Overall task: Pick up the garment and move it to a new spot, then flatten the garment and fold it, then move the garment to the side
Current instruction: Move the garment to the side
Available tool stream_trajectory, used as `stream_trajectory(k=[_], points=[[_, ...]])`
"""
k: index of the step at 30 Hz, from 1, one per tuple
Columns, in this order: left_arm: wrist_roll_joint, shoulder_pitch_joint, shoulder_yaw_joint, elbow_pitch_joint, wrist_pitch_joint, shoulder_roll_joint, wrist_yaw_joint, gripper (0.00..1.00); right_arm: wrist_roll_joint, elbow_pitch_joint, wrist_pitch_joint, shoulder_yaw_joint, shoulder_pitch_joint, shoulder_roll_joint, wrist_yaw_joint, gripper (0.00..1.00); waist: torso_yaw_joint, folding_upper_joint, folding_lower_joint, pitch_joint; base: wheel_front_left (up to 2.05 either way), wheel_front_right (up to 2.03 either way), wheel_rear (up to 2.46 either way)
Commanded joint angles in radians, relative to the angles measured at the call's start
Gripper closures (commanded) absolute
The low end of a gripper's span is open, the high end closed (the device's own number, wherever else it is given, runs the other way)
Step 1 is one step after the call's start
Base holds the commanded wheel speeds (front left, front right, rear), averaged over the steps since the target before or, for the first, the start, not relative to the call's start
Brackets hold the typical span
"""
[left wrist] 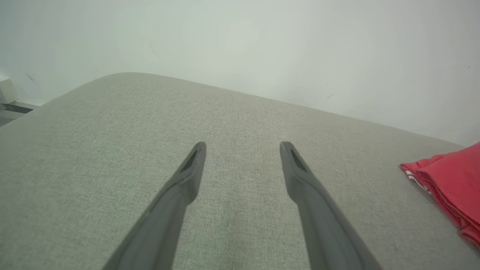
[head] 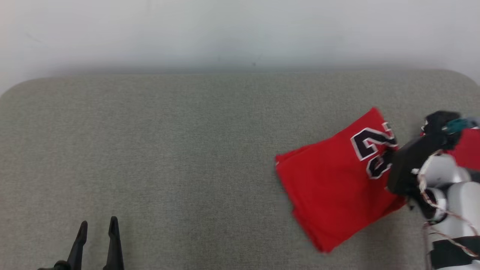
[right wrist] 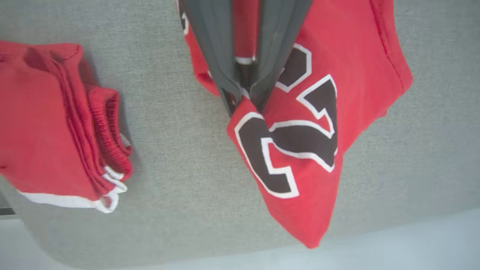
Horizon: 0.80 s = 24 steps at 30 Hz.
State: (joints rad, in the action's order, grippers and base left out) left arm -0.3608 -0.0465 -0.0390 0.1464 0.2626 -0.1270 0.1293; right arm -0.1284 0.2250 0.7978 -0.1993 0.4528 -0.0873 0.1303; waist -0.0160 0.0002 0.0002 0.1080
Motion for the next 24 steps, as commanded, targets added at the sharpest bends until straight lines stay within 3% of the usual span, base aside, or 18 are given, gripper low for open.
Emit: stream_trajectory(k=[1, 10, 24], points=[[0.003, 0.015, -0.001, -0.006, 0.002, 0.005, 0.002, 0.0, 0.005, -0.009, 0.003, -0.005, 0.008, -0.007, 0.001, 1.0, -0.025, -0.0002, -0.0002, 0.025, 0.0, 0.0, 0.0], [0.012, 0.055, 0.02, -0.016, 0.002, -0.002, 0.001, 0.0, 0.069, -0.133, 0.012, -0.199, 0.047, -0.083, 0.001, 1.0, -0.056, -0.0002, -0.0002, 0.103, 0.0, 0.0, 0.0], [0.039, 0.131, 0.064, -0.029, -0.008, -0.053, 0.001, 0.0, 0.263, 0.071, -0.193, -0.527, 0.21, -0.151, 0.001, 1.0, -0.032, -0.0002, -0.0002, 0.212, 0.0, 0.0, 0.0]])
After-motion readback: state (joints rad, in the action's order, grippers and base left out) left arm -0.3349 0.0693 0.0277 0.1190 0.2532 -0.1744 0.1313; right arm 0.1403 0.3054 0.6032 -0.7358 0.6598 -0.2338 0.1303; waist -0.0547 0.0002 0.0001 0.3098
